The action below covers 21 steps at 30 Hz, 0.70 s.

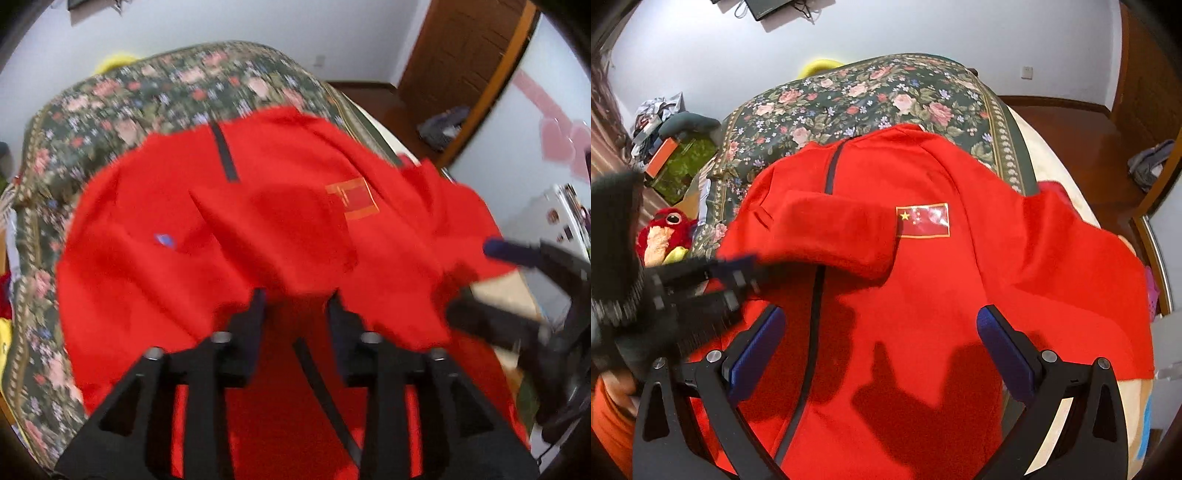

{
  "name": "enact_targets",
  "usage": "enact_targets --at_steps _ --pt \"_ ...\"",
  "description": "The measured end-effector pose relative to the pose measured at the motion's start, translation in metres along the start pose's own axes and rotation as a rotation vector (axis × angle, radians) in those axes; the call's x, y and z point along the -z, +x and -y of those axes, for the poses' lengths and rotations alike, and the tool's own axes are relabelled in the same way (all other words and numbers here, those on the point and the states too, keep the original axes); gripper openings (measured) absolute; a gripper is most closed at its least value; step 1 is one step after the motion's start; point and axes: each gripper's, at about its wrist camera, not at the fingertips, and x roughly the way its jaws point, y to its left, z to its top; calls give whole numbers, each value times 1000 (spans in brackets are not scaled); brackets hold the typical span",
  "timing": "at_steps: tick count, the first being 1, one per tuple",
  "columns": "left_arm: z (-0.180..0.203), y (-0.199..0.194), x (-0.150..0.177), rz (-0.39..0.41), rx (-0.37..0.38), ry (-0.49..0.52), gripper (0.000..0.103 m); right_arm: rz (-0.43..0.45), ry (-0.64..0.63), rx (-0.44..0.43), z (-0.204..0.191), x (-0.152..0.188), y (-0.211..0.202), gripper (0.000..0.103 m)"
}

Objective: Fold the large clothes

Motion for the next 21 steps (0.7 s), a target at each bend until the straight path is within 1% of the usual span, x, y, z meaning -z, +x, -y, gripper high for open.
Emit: enact_targets --at_steps 1,3,6,8,9,10,12,15,17,19,21 --pt "1 -3 6 3 2 6 49 6 9 2 1 0 -1 103" --pt "-2 -12 18 14 -9 12 56 25 34 9 5 -3 -3 103" --pt "-17 -29 34 35 -8 9 58 35 65 8 11 -6 -4 103" --pt "-35 -42 46 56 -32 -5 62 33 89 4 15 -12 0 103" --pt "-45 -46 49 69 -43 -15 65 28 100 3 16 -14 4 103" --pt "-58 -50 52 84 -62 -31 68 23 107 1 16 -14 7 103" --pt "-87 -56 61 107 -123 -69 69 2 134 -9 18 -18 19 103" --pt "-131 -58 77 106 -220 -128 69 -45 190 -44 19 -20 43 103" --pt "-159 -54 88 88 -287 -162 69 -80 225 -69 21 -19 57 97" --pt "-186 -48 99 61 -333 -197 69 -127 248 -91 18 -17 74 78" --pt "-202 -42 109 44 -336 -225 69 -159 271 -118 14 -13 87 73"
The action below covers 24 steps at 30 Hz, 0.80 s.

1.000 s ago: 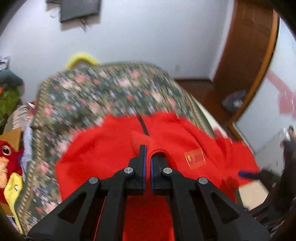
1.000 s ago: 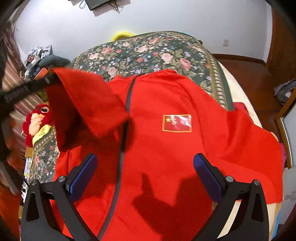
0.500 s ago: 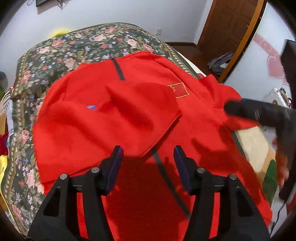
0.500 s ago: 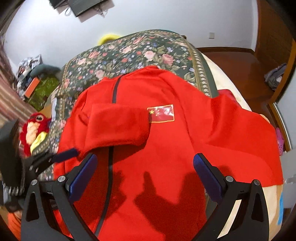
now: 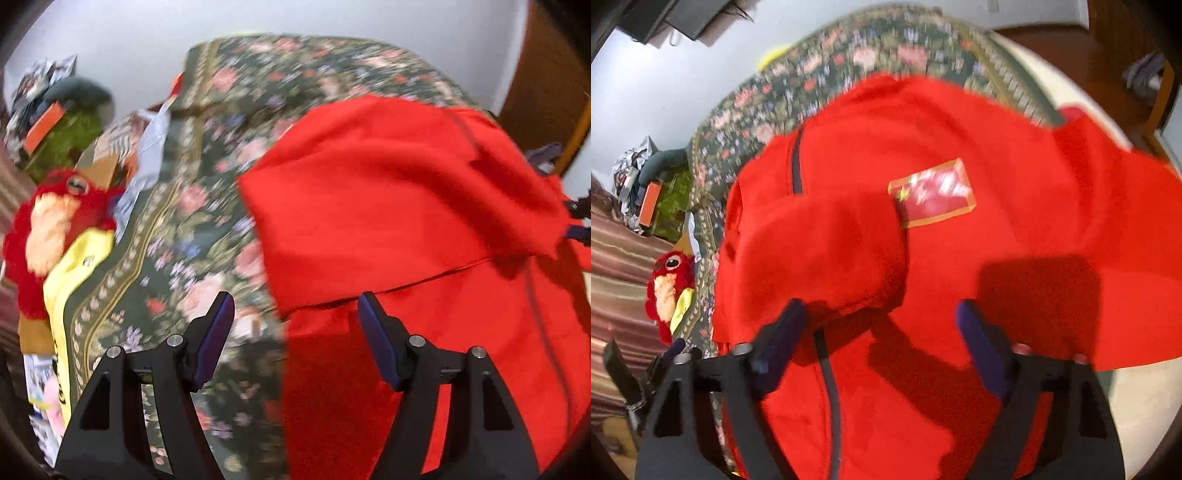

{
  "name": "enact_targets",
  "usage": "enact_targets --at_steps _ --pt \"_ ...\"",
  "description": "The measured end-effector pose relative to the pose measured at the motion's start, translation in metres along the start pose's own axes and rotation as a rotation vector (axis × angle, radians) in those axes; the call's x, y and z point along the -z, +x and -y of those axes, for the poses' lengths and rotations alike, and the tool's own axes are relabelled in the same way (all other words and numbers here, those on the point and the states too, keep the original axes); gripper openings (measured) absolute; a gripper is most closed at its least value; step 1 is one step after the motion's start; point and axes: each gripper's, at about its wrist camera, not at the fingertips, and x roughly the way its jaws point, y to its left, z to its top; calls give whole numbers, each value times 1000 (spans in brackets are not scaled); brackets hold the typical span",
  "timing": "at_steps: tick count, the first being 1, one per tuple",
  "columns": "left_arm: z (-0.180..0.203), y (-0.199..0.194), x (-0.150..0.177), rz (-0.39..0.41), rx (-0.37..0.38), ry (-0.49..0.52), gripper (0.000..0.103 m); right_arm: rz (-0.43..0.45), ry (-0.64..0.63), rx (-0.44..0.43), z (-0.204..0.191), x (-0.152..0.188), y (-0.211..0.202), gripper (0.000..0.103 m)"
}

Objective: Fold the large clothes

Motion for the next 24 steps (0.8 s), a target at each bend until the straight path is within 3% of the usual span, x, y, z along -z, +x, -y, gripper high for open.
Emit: enact_targets --at_steps 4,8,11,14,16,17,24 --pt "-18 22 9 -47 36 -22 69 -12 25 -52 -9 0 14 69" --pt "-12 40 10 -62 64 -4 69 -29 81 -127 -14 -13 24 69" --pt "-3 55 7 -77 53 -14 69 -16 98 -120 -15 -18 33 67" --pt "0 73 5 -104 46 -53 69 28 65 -59 -21 -19 32 43" --pt "0 78 4 -106 37 -68 69 47 43 -32 -22 -19 30 19" --pt "1 77 4 -100 32 -71 69 55 28 -23 -23 -20 28 12" --pt "-9 66 0 -74 -16 -86 69 347 -116 59 -46 -18 -43 8"
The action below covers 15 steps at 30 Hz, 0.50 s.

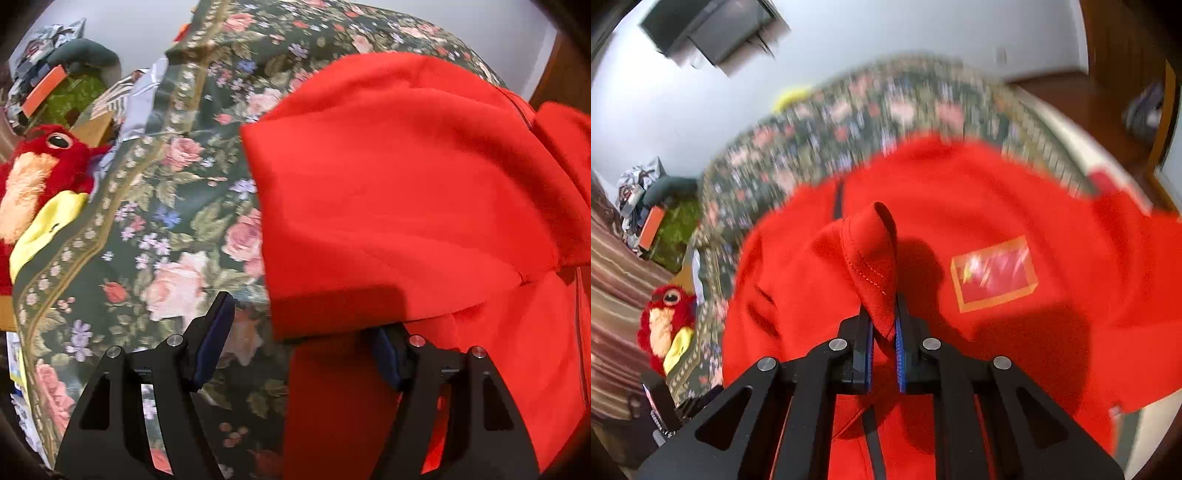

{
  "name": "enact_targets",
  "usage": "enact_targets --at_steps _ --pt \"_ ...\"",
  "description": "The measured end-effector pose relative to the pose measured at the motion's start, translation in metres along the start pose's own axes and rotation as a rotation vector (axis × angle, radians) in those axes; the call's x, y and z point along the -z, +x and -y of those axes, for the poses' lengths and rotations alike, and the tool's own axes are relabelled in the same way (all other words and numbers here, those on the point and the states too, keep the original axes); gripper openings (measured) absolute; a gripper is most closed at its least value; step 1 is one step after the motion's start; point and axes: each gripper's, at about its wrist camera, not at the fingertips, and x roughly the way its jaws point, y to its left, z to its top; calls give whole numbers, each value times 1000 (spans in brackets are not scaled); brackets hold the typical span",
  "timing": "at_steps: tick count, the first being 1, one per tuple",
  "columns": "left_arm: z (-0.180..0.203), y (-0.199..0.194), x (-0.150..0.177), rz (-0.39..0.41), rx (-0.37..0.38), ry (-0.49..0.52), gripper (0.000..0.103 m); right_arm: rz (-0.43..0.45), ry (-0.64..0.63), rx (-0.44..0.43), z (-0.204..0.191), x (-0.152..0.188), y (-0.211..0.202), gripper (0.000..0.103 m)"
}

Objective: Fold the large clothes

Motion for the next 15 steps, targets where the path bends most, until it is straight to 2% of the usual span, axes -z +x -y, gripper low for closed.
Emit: enact_targets --at_steps 3,6,8,12,15 --pt "-13 -2 -1 4 3 -58 69 132 -52 41 -2 -11 -37 8" --pt "-22 -3 1 3 0 -106 69 170 -67 77 1 -13 -48 8" --pt "-25 -4 3 8 -14 -125 69 148 -68 112 12 -9 -44 8" --pt "-29 -3 5 3 -20 -148 69 42 -60 187 36 4 -18 9" --pt "-31 -2 7 -1 -42 -146 70 -33 -38 211 57 15 0 10"
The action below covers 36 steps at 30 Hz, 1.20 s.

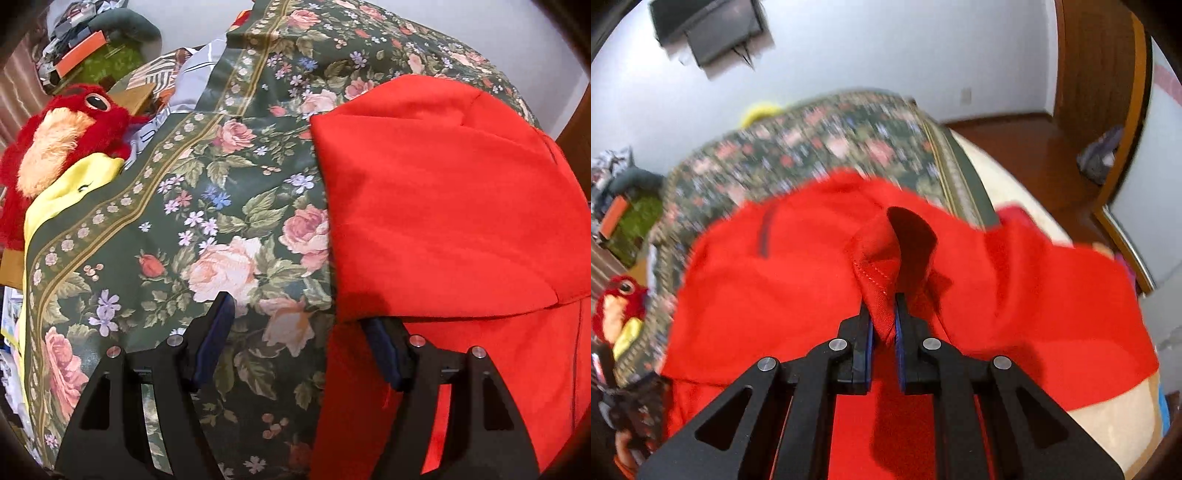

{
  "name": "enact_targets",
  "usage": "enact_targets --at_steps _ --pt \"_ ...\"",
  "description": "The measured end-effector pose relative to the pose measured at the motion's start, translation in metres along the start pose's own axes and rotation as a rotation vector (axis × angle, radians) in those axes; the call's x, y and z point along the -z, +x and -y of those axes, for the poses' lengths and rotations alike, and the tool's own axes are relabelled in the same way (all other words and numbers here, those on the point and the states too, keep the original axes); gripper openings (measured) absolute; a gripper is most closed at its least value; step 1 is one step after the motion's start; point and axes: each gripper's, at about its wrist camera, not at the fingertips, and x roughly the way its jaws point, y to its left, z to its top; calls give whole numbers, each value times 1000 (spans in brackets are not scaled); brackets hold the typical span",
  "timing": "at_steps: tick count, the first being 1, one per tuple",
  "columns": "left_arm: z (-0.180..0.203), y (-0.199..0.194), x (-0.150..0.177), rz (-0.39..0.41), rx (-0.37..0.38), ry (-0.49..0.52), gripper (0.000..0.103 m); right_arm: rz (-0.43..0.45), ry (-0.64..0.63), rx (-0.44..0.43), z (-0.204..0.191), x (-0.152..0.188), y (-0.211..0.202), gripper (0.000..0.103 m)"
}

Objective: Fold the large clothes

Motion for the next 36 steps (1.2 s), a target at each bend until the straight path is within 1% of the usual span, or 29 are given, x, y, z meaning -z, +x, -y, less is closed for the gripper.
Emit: enact_targets --at_steps 2,5,6,7,8,9,10,11,13,15,17,20,22,25,27,29,31,33,36 --pt "-3 1 1 -5 -6 -3 71 -33 21 9 9 7 7 11" --pt "-4 1 3 -11 -12 1 71 -69 27 34 19 13 14 18" --pt "-4 0 3 -13 -14 4 71 -76 23 49 20 15 15 25" --pt "-4 0 4 -16 -18 10 71 -84 16 67 23 17 13 34" --pt "-3 -1 4 -20 -25 19 71 -88 7 81 25 18 12 38" --pt "-3 -2 6 -23 -33 28 71 -91 -7 96 27 19 10 46" --pt "-2 -3 7 -26 -38 34 71 -91 -28 109 27 20 7 50" --pt "-1 -4 8 -30 -44 41 71 -93 -44 115 26 22 6 52" --pt "0 -9 11 -36 -55 54 71 -109 -81 125 26 24 2 61" --pt "1 -18 14 -34 -66 62 71 -123 -120 120 25 26 -7 64" --pt "1 -30 16 -26 -57 66 71 -120 -149 124 25 27 -15 65" --pt "4 -54 17 1 -30 71 71 -102 -191 119 22 28 -36 65" --pt "9 -78 16 35 -20 83 71 -71 -205 99 20 25 -52 65" --pt "20 -108 14 85 -4 102 71 -26 -198 59 20 21 -77 65" --pt "29 -131 13 123 19 114 71 11 -184 37 23 18 -97 65" --pt "42 -152 12 160 45 128 71 40 -169 22 29 15 -111 68" --pt "57 -173 13 197 80 149 71 78 -146 9 38 12 -126 76" --pt "74 -192 16 231 110 175 71 112 -125 4 48 12 -139 79" --pt "99 -211 21 268 147 215 71 139 -95 9 69 12 -151 80"
